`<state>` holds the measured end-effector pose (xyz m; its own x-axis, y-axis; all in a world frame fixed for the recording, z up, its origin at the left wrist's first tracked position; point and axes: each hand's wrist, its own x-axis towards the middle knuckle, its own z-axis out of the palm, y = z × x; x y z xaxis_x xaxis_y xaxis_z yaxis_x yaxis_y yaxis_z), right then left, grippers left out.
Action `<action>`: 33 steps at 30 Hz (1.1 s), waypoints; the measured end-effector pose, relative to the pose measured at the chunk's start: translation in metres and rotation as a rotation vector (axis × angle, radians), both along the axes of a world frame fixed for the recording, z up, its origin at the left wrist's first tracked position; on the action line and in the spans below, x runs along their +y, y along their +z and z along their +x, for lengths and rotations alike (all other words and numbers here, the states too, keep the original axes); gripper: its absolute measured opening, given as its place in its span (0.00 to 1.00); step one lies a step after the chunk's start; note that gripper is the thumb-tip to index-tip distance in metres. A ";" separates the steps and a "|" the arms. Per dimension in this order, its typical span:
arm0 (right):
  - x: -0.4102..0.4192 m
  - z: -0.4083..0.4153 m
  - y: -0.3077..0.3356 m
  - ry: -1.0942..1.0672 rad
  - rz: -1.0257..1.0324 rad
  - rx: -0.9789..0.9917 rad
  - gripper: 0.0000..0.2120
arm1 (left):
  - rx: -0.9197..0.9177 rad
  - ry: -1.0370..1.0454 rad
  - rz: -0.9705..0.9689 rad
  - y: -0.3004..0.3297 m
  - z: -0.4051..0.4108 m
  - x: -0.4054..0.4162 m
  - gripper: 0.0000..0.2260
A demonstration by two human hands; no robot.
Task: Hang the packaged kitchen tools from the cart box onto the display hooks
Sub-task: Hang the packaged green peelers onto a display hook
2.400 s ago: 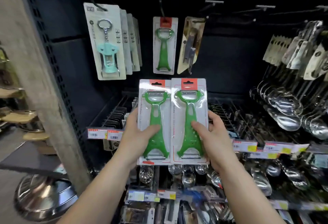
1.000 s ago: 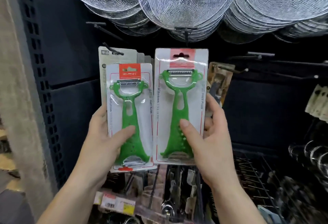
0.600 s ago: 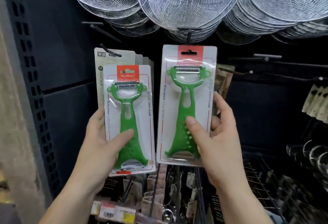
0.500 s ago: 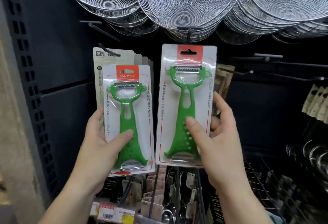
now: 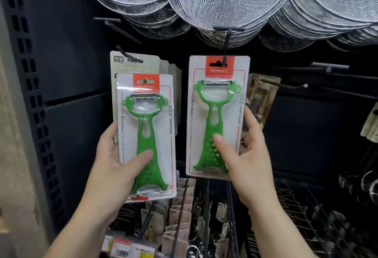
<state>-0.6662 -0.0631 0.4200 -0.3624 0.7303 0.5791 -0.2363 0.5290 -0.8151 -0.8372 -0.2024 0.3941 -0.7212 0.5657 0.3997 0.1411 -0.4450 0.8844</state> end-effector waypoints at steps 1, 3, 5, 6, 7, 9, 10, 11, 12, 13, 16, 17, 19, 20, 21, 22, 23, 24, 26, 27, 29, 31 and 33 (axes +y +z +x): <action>0.005 -0.003 -0.001 -0.004 0.007 0.000 0.35 | -0.003 0.007 -0.006 -0.001 -0.001 0.000 0.31; 0.015 -0.008 -0.004 0.005 0.019 0.006 0.37 | -0.003 0.017 -0.018 -0.003 -0.003 0.001 0.31; 0.023 -0.012 -0.006 0.016 0.025 0.011 0.37 | -0.003 0.025 -0.031 -0.004 -0.004 0.002 0.32; 0.025 -0.014 -0.007 0.019 0.028 0.014 0.37 | -0.008 0.029 -0.036 -0.005 -0.004 0.002 0.32; 0.027 -0.015 -0.008 0.017 0.032 0.015 0.37 | -0.012 0.031 -0.042 -0.005 -0.004 0.002 0.32; 0.030 -0.017 -0.009 0.007 0.038 0.014 0.37 | -0.017 0.031 -0.054 -0.006 -0.004 0.002 0.33; 0.031 -0.018 -0.009 0.005 0.040 0.015 0.37 | -0.021 0.032 -0.057 -0.006 -0.004 0.002 0.33; 0.032 -0.018 -0.009 0.004 0.040 0.017 0.37 | -0.026 0.034 -0.056 -0.006 -0.005 0.002 0.33; 0.032 -0.019 -0.009 0.001 0.038 0.018 0.36 | -0.029 0.034 -0.055 -0.006 -0.005 0.002 0.32; 0.033 -0.019 -0.009 -0.005 0.034 0.017 0.36 | -0.029 0.034 -0.059 -0.006 -0.005 0.002 0.32; 0.031 -0.020 -0.010 -0.036 0.017 0.025 0.36 | -0.017 0.026 -0.074 -0.006 -0.006 0.001 0.32; 0.030 -0.020 -0.010 -0.047 0.005 0.036 0.36 | -0.017 0.024 -0.075 -0.006 -0.006 0.001 0.32; 0.026 -0.019 -0.011 -0.073 -0.020 0.059 0.35 | -0.025 0.016 -0.069 -0.006 -0.007 0.001 0.32; 0.024 -0.019 -0.011 -0.085 -0.024 0.066 0.34 | -0.029 0.010 -0.066 -0.006 -0.007 0.002 0.33; 0.023 -0.018 -0.011 -0.096 -0.024 0.072 0.34 | -0.030 0.008 -0.067 -0.006 -0.007 0.002 0.34; 0.021 -0.018 -0.011 -0.101 -0.024 0.076 0.33 | -0.029 0.007 -0.067 -0.006 -0.007 0.002 0.34; 0.019 -0.018 -0.012 -0.103 -0.027 0.082 0.32 | -0.028 0.007 -0.068 -0.007 -0.007 0.002 0.34; 0.019 -0.018 -0.012 -0.103 -0.034 0.092 0.31 | -0.026 0.006 -0.068 -0.007 -0.007 0.002 0.34; 0.019 -0.019 -0.014 -0.105 -0.058 0.119 0.29 | -0.021 0.004 -0.069 -0.008 -0.008 0.002 0.34; 0.020 -0.019 -0.015 -0.105 -0.067 0.127 0.29 | -0.020 0.003 -0.069 -0.008 -0.008 0.002 0.34; 0.021 -0.020 -0.015 -0.095 -0.076 0.122 0.29 | -0.015 0.002 -0.071 -0.009 -0.009 0.002 0.34; 0.025 -0.022 -0.016 -0.099 -0.084 0.104 0.30 | -0.011 0.000 -0.072 -0.009 -0.010 0.002 0.34; 0.029 -0.025 -0.016 -0.129 -0.077 0.086 0.31 | -0.007 -0.001 -0.074 -0.009 -0.010 0.002 0.33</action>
<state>-0.6909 -0.0342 0.4035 -0.2149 0.8108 0.5444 -0.2410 0.4961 -0.8341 -0.8469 -0.2009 0.3849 -0.7233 0.5941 0.3521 0.1345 -0.3789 0.9156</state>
